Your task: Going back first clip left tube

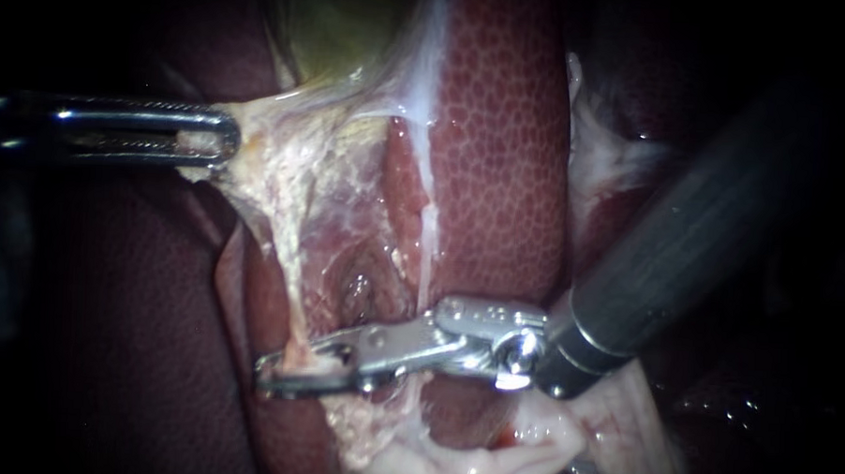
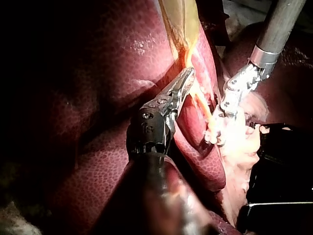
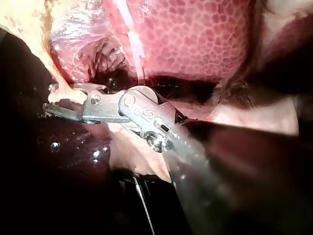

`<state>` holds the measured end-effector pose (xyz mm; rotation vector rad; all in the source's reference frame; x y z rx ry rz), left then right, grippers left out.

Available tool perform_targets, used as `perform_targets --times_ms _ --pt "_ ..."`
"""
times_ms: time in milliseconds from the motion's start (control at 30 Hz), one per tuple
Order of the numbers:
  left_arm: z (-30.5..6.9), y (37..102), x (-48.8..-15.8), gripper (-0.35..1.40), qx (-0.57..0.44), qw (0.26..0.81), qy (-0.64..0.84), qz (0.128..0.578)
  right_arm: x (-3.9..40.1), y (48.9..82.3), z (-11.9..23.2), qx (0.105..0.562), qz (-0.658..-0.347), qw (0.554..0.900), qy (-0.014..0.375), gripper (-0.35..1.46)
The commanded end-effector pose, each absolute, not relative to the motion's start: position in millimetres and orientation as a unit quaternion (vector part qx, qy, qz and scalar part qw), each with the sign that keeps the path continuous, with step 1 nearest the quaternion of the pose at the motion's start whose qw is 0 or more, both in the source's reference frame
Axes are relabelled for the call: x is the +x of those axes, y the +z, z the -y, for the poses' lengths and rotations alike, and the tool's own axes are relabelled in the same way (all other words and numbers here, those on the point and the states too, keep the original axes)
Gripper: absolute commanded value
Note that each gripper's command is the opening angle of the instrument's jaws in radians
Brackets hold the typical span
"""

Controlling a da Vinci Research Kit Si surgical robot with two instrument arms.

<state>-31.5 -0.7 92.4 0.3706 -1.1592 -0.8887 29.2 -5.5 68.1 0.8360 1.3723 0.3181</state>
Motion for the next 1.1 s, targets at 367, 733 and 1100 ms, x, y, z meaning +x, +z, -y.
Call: perform_targets --times_ms 367,733,1100 --pt "0.8 92.2 -31.7 -0.35 0.168 0.729 -0.404 0.526 29.4 69.2 2.4 0.329 -0.632 0.689 0.135 0.60" --pt "0.9 92.2 -31.4 -0.35 0.168 0.729 -0.403 0.526 24.7 67.8 0.4 0.328 -0.634 0.687 0.136 0.60" --pt "0.8 92.4 -31.3 -0.35 0.168 0.729 -0.403 0.526 12.9 62.7 -3.3 0.321 -0.626 0.698 0.133 0.60"
